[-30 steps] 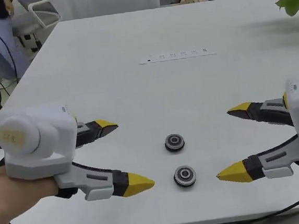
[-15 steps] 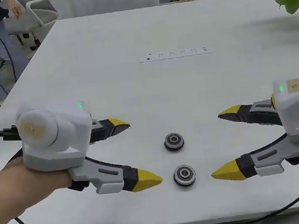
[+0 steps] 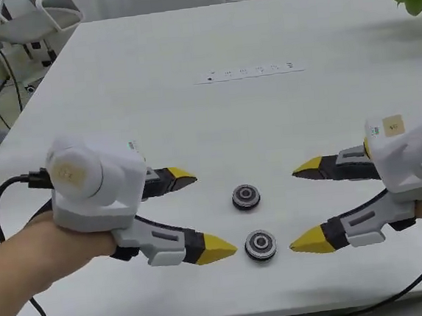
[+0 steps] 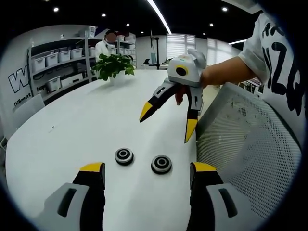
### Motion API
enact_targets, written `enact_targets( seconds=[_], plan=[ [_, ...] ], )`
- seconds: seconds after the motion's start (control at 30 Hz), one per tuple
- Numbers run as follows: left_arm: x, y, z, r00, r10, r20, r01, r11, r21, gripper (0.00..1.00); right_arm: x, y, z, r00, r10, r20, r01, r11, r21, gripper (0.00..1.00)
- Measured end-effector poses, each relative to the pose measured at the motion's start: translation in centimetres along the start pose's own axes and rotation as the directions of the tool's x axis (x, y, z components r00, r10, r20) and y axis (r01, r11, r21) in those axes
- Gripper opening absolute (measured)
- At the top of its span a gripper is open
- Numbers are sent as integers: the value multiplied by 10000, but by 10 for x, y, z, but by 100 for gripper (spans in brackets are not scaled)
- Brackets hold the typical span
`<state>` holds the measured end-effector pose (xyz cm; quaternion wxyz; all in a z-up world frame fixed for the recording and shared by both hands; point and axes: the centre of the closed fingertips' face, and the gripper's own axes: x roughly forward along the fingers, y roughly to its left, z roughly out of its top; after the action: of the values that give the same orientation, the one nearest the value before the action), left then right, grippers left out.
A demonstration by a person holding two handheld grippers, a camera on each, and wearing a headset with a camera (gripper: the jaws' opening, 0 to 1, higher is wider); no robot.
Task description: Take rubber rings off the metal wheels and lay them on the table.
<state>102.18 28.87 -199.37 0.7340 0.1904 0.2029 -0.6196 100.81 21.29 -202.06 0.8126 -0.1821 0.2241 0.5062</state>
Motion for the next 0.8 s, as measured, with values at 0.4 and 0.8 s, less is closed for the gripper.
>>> enact_targets(
  seconds=[0.4,0.8],
  plan=[
    [19,-6,-11,9978,-605,-286,607,9981,60,59,15,7,-10,9979,613,-190,-616,9980,-136,58],
    [40,-17,-17,9888,-1373,-593,1386,9902,172,46,26,11,-20,9934,1097,-328,-1100,9939,-95,47]
  ],
)
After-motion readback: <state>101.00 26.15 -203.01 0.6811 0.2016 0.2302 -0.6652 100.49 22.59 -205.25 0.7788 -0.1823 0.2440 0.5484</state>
